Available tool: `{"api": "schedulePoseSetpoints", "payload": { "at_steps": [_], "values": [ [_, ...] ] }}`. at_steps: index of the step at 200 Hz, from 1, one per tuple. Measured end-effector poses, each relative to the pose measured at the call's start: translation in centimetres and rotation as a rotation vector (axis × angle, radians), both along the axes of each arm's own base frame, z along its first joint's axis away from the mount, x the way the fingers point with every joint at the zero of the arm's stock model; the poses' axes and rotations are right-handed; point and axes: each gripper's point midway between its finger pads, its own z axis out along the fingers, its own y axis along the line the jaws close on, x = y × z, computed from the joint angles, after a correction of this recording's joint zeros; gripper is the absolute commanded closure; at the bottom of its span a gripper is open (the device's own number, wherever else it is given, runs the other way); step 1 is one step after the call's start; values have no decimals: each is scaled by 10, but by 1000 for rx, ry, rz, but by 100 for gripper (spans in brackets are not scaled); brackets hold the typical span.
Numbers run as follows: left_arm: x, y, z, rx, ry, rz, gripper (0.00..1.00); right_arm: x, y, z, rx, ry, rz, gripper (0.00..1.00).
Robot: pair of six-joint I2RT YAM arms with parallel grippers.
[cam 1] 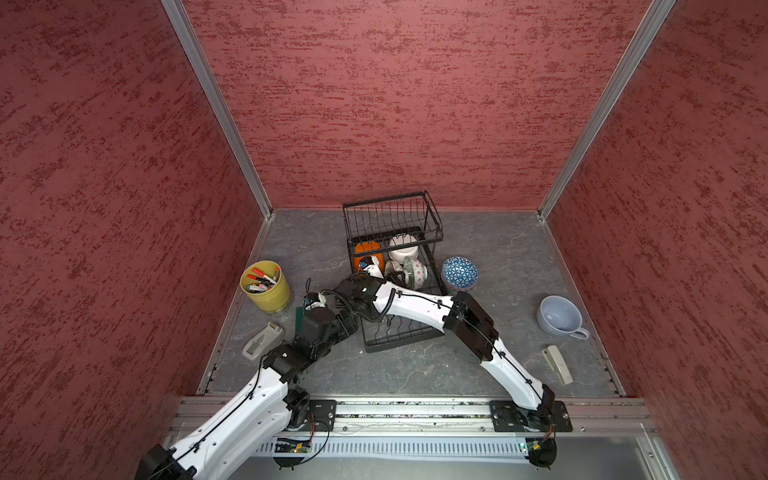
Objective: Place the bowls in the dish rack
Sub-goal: 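Press the white-and-maroon bowl down into the rack slots with the right gripper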
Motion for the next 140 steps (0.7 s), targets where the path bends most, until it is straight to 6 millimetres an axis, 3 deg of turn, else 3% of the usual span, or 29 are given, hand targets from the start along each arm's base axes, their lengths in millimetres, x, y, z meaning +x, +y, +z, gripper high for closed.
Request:
{"api": "schedulePoseSetpoints", "payload": {
  "at_steps": [49,101,140],
  "values": [
    [0,-1,0,-3,2,-3,17,-2,3,-2,11,17,5,36],
    [0,0,4,-11,-11,-1,17,-5,5,-7,31,49,8,29],
    [-2,1,11,-25,-36,-1,16,-8,7,4,88,60,14,26]
  ]
}}
